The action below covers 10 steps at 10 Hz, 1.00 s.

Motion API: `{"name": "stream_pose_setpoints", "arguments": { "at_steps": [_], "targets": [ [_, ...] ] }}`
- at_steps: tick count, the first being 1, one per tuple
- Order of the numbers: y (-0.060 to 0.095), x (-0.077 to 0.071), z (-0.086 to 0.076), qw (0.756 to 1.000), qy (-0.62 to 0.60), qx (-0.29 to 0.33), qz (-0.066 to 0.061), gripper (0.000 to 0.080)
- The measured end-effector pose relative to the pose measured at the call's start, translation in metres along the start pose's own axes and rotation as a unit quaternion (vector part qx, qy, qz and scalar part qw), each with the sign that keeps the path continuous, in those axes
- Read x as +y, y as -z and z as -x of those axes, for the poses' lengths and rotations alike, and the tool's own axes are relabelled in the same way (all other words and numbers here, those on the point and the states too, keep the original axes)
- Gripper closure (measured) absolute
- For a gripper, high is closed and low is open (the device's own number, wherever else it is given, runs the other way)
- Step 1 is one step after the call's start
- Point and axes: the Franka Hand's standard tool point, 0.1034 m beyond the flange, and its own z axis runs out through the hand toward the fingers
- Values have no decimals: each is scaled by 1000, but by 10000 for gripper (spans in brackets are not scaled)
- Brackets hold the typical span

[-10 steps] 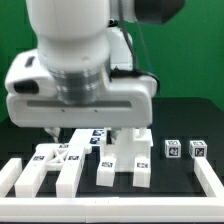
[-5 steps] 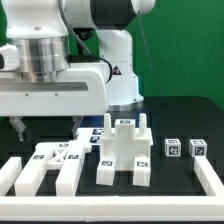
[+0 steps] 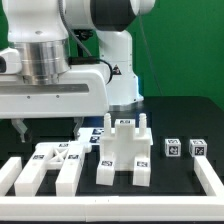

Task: Assemble chair

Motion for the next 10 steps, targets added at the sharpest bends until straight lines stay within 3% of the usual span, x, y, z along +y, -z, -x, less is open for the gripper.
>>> {"name": "stream_pose_setpoints", "arguments": {
  "at_steps": [1, 3, 7, 10],
  "targets": [
    [-8, -1, 9, 1000, -5, -4, -2, 150],
    [-18, -7, 7, 1000, -6, 3, 2, 150],
    [-19, -6, 6, 1000, -6, 5, 3, 150],
    [-35, -15, 19, 1000, 0, 9, 10, 150]
  ]
}}
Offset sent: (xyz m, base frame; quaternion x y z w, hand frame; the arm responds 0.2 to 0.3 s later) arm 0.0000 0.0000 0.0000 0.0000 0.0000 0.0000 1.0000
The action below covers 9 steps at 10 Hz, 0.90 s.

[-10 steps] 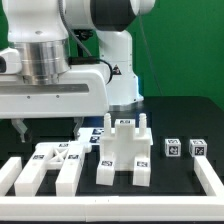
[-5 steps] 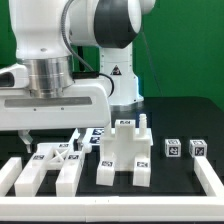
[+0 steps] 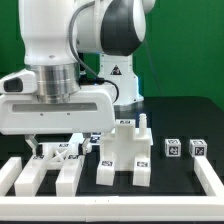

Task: Assemble chair

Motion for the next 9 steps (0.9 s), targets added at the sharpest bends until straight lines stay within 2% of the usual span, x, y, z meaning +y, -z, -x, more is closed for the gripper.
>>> {"name": "stream_pose_setpoints", "arguments": {
  "at_steps": [5, 9],
  "targets": [
    [-23, -13, 4, 1000, 8, -4, 3, 150],
    [-24, -12, 3, 1000, 7, -3, 3, 164]
  ]
}}
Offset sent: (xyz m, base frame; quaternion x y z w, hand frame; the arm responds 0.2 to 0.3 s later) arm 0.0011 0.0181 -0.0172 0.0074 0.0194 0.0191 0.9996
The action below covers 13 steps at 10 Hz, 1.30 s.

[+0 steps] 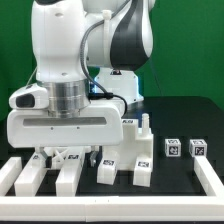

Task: Assemble chair

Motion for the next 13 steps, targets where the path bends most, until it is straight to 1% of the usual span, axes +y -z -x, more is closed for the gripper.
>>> {"name": "stream_pose_setpoints", "arguments": {
  "at_steps": [2, 3, 4, 5, 6, 9, 10, 11, 12, 13],
  "targets": [
    [0, 0, 0, 1000, 0, 0, 0, 519],
    [0, 0, 0, 1000, 0, 0, 0, 665],
    [0, 0, 0, 1000, 0, 0, 0, 665],
    [0, 0, 0, 1000, 0, 0, 0, 756],
    [0, 0, 0, 1000, 0, 0, 0, 789],
    [1, 2, 0, 1000, 0, -1, 0, 798],
    [7, 3, 3, 1000, 9, -27, -11, 798],
    [10, 7, -1, 1000, 9, -24, -10, 798],
    [9, 7, 0, 1000, 16, -25, -9, 798],
    [9, 9, 1, 1000, 16, -25, -9, 656]
  ]
}}
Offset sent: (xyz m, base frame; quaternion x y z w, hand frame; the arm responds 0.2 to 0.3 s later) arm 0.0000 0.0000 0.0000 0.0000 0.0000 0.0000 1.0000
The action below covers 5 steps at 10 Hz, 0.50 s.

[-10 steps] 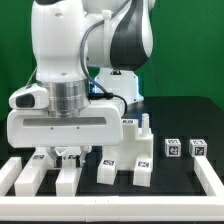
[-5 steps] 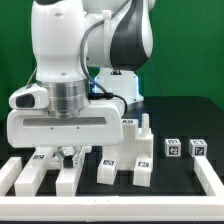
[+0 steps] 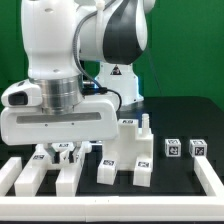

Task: Assemble chair

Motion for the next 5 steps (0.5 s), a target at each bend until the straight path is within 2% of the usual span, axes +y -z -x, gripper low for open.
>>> {"name": "stream_pose_setpoints", "arguments": {
  "at_steps": [1, 2, 3, 4, 5],
  "targets": [
    [-2, 5, 2, 1000, -1, -1, 0, 472],
    [-7, 12, 1, 1000, 5, 8, 2, 338],
    [-10, 14, 1, 1000, 3, 10, 5, 338],
    [-10, 13, -1, 1000, 3, 16, 8, 189],
    [-10, 11, -2, 1000, 0, 20, 10, 162]
  ]
}}
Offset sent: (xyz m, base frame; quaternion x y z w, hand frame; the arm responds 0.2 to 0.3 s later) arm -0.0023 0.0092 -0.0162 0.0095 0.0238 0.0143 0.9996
